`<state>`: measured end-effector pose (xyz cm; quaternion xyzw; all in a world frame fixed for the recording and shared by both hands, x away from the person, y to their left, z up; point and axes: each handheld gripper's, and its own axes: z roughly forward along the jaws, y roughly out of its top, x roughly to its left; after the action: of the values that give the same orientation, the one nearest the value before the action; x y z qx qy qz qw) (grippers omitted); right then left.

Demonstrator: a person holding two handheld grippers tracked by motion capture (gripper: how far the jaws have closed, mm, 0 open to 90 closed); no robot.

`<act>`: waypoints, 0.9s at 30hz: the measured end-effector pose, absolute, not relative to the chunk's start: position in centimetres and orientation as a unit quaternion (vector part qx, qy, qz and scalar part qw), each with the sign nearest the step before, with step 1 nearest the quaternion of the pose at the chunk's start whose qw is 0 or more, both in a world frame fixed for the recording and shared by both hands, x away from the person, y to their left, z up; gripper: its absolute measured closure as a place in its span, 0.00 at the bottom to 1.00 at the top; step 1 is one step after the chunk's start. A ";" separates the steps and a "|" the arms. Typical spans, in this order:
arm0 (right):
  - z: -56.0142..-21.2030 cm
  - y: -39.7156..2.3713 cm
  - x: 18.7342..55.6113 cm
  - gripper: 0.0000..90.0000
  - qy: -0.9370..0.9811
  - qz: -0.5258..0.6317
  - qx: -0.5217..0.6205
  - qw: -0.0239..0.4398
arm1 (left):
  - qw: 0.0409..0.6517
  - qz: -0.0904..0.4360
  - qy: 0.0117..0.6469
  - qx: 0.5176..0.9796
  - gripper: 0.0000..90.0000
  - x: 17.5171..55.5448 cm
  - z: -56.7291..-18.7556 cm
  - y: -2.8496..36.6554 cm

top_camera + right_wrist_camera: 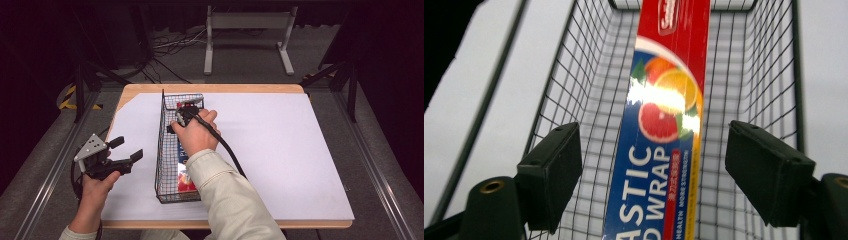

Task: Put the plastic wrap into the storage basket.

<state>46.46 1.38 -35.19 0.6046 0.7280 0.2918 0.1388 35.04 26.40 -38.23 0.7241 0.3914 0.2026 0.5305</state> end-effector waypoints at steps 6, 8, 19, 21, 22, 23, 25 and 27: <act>-33.8 0.2 45.5 0.25 0.730 0.332 0.576 0.157 | 0.531 0.203 0.394 0.723 0.16 35.1 -38.2 26.5; -33.6 -0.1 45.3 0.25 0.732 0.336 0.570 0.158 | 0.531 0.204 0.392 0.723 0.16 35.0 -38.2 26.4; -32.1 -1.7 44.1 0.25 0.733 0.372 0.546 0.160 | 0.528 0.201 0.392 0.726 0.15 35.0 -38.2 26.4; -31.9 -2.2 43.9 0.25 0.739 0.379 0.532 0.168 | 0.529 0.202 0.393 0.724 0.15 35.0 -38.2 26.5; -31.7 -2.7 43.8 0.25 0.743 0.383 0.520 0.177 | 0.530 0.202 0.393 0.724 0.15 35.1 -38.2 26.5; -31.6 -3.0 43.7 0.25 0.746 0.384 0.512 0.184 | 0.529 0.202 0.392 0.725 0.15 35.1 -38.3 26.5; -31.3 -4.0 43.3 0.25 0.752 0.388 0.495 0.195 | 0.527 0.201 0.393 0.726 0.15 35.1 -38.3 26.5; -31.1 -5.1 43.0 0.25 0.751 0.394 0.492 0.198 | 0.526 0.202 0.394 0.726 0.15 35.1 -38.3 26.4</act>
<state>42.97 -5.07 -31.06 0.4920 0.7506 0.3944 0.1976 35.12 26.45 -38.29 0.7261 0.3935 0.2018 0.5265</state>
